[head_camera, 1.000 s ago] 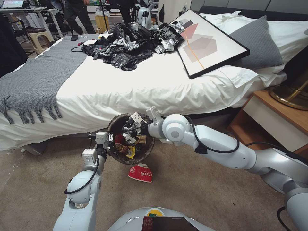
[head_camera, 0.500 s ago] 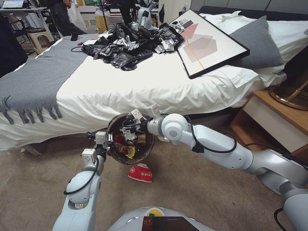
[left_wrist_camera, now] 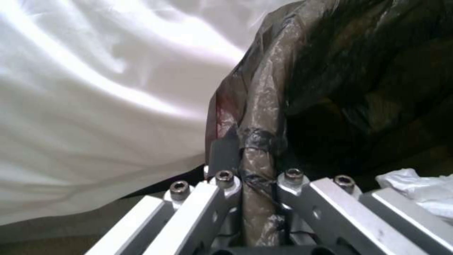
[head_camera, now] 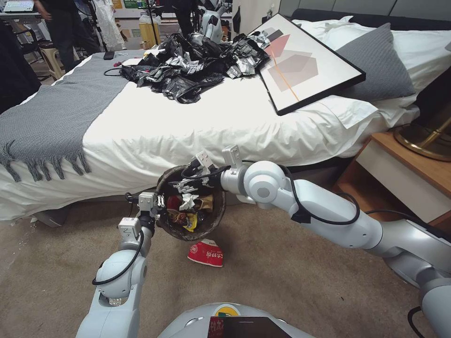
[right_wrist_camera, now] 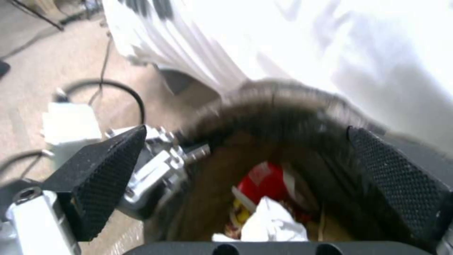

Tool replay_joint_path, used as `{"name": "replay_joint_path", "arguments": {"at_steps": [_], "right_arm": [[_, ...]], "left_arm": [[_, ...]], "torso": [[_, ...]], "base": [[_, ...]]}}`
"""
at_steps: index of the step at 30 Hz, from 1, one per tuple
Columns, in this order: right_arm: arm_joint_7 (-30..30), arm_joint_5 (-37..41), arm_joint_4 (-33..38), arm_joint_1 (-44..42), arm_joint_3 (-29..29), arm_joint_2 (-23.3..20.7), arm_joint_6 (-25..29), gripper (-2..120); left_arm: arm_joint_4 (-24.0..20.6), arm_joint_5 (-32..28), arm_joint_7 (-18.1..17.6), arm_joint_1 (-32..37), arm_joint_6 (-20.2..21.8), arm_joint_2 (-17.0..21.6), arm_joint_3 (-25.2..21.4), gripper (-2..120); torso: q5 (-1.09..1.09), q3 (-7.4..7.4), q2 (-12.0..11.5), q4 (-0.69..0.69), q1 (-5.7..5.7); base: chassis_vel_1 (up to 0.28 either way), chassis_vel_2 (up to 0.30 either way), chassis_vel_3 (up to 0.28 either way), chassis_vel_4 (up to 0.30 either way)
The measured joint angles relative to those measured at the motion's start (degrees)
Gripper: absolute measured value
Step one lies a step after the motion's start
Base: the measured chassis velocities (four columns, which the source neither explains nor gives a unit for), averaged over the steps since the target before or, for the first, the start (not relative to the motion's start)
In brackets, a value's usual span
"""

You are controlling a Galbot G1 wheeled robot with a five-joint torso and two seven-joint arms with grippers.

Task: Pick up the trash bin, then pick up the garbage from the floor and place it into the trash bin.

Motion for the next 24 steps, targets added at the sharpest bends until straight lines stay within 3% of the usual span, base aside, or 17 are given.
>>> {"name": "replay_joint_path", "arguments": {"at_steps": [11, 15, 18, 19, 21, 23, 24], "right_arm": [[1.6, -6.3, 10.2, -1.4, 15.8, -6.1, 3.4, 100], [2.0, -8.3, 11.2, -2.6, 19.0, -7.7, 4.8, 100], [1.2, -20.9, 12.9, -18.6, 37.4, -12.9, 10.1, 100], [1.2, -20.9, 12.9, -18.6, 37.4, -12.9, 10.1, 100], [0.7, -26.9, 12.9, -31.9, 49.4, -12.0, 12.3, 100], [0.2, -29.8, 12.8, -36.8, 52.9, -11.0, 13.4, 100], [-0.9, -35.2, 12.6, -43.4, 57.1, -9.4, 15.0, 100]], "left_arm": [[0.7, -0.4, -0.1, -0.2, -0.1, 0.1, -0.3, 2], [0.8, -0.4, -0.1, -0.3, -0.1, 0.0, -0.1, 2], [0.4, -0.5, -0.4, -0.1, 0.0, 0.0, 0.4, 2], [0.4, -0.5, -0.4, -0.1, 0.0, 0.0, 0.4, 2], [0.3, -0.5, -0.4, 0.1, -0.1, 0.1, 0.3, 2], [0.3, -0.6, -0.4, 0.1, -0.1, 0.2, 0.3, 2], [0.3, -0.6, -0.5, 0.2, -0.2, 0.3, 0.3, 2]], "torso": [[0.01, -0.01, 0.0, 0.01, 0.0], [0.0, -0.01, 0.0, 0.01, 0.0], [0.02, 0.0, 0.0, -0.01, 0.0], [0.02, 0.0, 0.0, -0.01, 0.0], [0.0, -0.01, 0.0, -0.02, 0.0], [0.01, -0.01, 0.0, -0.02, 0.0], [0.06, -0.01, 0.0, -0.02, 0.0]], "base": [[0.0, 0.0, 0.0, 0.0], [0.0, 0.0, 0.0, 0.0], [0.0, 0.0, 0.0, 0.0], [0.0, 0.0, 0.0, 0.0], [0.0, 0.0, 0.0, 0.0], [0.0, 0.0, 0.0, 0.0], [0.0, 0.0, 0.0, 0.0]]}}
